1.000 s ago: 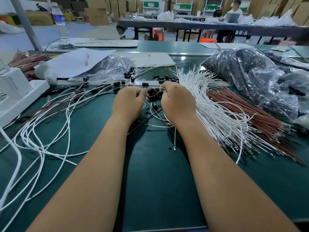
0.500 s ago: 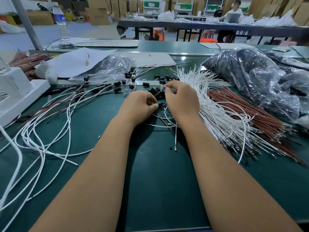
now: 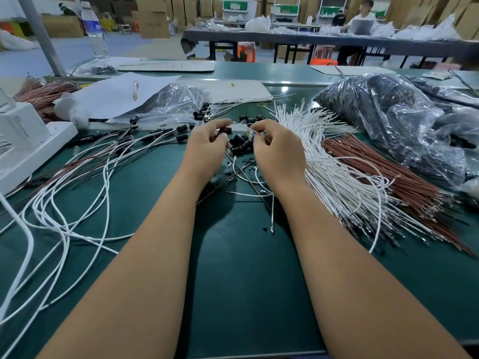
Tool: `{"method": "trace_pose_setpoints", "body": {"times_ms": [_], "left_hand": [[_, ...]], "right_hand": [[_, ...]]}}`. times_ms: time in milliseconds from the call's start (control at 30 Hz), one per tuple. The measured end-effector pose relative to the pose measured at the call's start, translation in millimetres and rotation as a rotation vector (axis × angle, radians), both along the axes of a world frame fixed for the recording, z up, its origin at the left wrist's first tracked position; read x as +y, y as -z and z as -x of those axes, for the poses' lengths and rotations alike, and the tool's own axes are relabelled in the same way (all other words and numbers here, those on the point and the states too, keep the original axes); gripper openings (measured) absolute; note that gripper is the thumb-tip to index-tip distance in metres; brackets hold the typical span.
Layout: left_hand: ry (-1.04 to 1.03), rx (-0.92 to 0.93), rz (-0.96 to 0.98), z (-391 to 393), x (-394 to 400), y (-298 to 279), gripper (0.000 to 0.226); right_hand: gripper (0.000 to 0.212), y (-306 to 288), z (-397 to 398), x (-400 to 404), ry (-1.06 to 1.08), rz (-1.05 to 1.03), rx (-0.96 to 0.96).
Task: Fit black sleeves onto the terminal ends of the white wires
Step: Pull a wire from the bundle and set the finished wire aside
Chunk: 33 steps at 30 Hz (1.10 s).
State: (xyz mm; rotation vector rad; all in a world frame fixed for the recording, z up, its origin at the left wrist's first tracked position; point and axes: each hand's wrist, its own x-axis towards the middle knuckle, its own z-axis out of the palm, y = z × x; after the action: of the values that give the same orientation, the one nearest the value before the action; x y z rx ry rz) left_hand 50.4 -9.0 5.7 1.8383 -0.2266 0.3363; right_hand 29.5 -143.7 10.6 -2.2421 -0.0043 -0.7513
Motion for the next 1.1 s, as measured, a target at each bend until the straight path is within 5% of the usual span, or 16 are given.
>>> {"method": "trace_pose_setpoints", "body": {"times_ms": [433,1100], "left_hand": [[0.021,0.204,0.567,-2.8,6.2,-3.0,0.018],[0.120,0.188,0.545,-0.3,8.8,-4.5,0.024]], "right_hand": [[0.017,0.6,1.3,5.7,-0.025,-0.007,0.048],[0.019,3.5,-1.3,4.0,-0.031,-0.009,0.038]]}}
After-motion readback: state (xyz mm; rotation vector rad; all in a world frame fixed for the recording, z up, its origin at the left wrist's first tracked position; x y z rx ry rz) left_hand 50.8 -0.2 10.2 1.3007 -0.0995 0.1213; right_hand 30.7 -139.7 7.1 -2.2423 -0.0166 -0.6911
